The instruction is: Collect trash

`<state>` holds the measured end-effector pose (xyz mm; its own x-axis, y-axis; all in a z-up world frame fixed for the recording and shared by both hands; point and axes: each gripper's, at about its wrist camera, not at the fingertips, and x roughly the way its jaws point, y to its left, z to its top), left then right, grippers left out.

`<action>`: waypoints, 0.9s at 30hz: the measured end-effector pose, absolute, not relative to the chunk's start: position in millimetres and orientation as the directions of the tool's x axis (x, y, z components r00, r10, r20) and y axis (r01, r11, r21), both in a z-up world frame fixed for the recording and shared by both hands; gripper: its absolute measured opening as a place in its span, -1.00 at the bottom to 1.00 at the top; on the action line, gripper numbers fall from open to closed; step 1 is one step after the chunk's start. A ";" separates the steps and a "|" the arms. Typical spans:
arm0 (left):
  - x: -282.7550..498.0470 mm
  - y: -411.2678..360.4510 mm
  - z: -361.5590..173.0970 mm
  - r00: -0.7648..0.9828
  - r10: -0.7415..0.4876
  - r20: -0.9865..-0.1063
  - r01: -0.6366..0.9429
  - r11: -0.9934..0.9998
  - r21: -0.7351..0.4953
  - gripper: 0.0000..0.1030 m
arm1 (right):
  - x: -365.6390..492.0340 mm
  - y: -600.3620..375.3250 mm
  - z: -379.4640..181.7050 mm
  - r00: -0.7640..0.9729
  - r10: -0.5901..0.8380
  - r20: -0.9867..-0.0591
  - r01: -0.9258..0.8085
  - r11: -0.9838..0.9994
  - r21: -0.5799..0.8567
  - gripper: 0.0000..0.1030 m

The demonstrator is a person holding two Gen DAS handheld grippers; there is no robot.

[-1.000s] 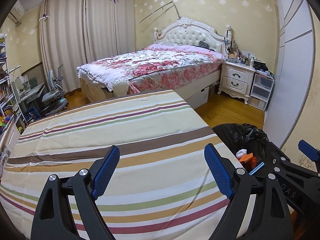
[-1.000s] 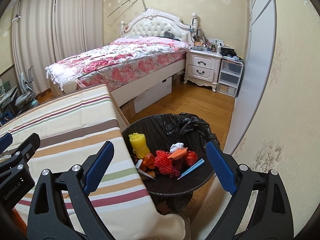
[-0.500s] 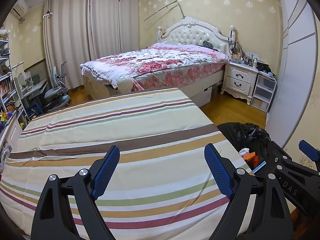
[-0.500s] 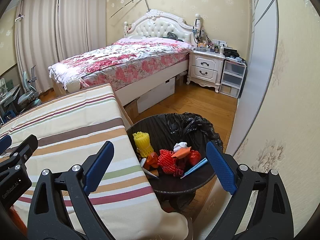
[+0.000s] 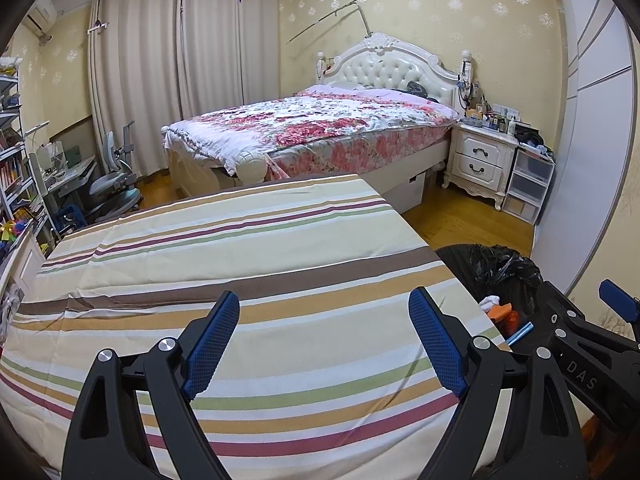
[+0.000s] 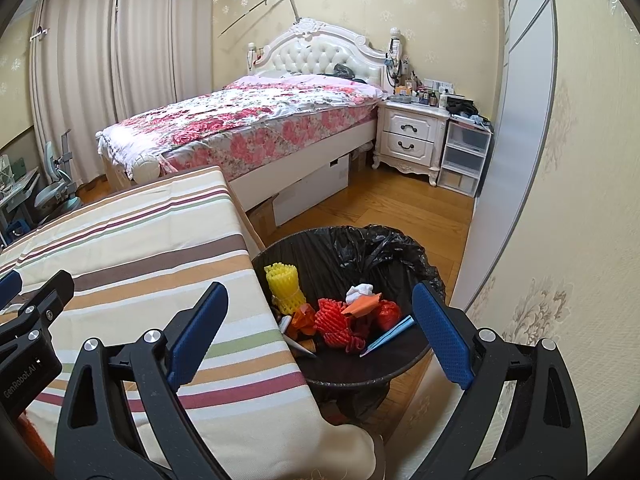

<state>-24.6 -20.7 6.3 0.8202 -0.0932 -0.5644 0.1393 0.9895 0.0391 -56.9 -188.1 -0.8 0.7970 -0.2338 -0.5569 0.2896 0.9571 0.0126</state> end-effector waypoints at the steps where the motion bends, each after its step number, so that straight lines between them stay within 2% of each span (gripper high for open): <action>1: -24.5 -20.7 6.2 0.820 -0.094 -0.565 0.140 0.989 0.039 0.63 | -56.8 -188.9 -1.3 0.797 -0.234 -0.557 0.289 0.957 0.013 0.77; 27: -26.9 -21.1 3.0 0.817 -0.095 -0.568 0.141 0.989 0.037 0.63 | -56.7 -187.9 -1.2 0.797 -0.234 -0.557 0.289 0.957 0.011 0.77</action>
